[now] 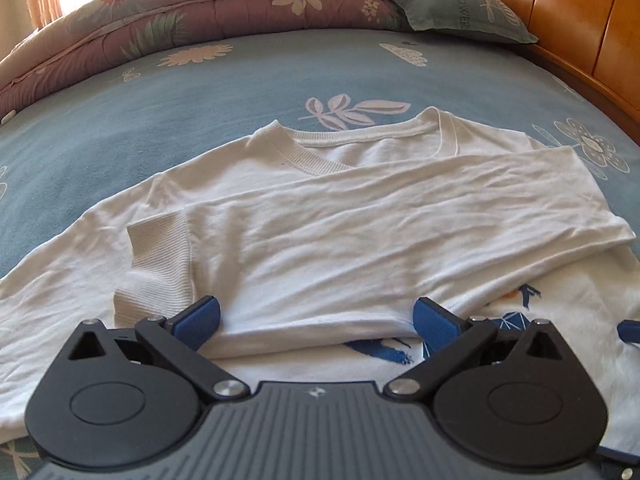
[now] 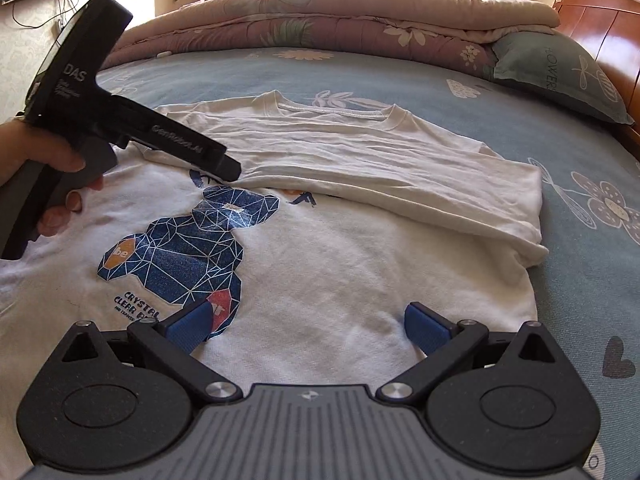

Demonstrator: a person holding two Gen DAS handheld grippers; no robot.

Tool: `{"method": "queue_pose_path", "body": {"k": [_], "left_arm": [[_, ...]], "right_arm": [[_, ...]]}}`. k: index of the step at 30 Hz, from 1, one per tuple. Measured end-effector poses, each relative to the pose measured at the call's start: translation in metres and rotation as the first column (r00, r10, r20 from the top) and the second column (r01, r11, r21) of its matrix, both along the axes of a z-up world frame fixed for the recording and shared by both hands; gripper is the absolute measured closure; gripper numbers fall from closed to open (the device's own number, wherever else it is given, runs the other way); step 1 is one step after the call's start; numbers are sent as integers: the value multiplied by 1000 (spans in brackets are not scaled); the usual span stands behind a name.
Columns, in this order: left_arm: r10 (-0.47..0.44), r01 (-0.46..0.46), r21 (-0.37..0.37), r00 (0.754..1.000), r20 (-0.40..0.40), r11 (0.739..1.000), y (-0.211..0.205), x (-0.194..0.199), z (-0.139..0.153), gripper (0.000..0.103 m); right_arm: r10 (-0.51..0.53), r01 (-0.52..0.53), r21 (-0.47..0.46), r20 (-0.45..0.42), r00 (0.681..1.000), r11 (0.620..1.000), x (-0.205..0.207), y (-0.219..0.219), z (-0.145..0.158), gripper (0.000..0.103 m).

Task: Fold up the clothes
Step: 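Move the open left gripper along the unfolded sleeve toward its cuff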

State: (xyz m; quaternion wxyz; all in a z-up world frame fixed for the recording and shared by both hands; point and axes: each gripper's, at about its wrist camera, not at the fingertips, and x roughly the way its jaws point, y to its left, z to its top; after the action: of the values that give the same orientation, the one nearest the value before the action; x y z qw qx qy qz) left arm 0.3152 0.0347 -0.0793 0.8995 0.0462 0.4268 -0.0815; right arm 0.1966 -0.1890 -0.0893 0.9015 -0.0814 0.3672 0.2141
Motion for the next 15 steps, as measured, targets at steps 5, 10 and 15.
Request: {"method": "queue_pose_path", "body": {"k": [5,10,15], "left_arm": [[-47,47,-12,999,-9,999,-33,13,41,1],[-145,144,-124,989,7,982,-85,39,64,1],[-149,147,-57,988,-33,988,-114,47,22,1]], "right_arm": [[2,-2,-7,-12,1000,1000,2,1,2,0],[6,-6,-14,-19,1000,1000,3,2,3,0],[17,-17,-9,-12,1000,1000,2,0,2,0]]}}
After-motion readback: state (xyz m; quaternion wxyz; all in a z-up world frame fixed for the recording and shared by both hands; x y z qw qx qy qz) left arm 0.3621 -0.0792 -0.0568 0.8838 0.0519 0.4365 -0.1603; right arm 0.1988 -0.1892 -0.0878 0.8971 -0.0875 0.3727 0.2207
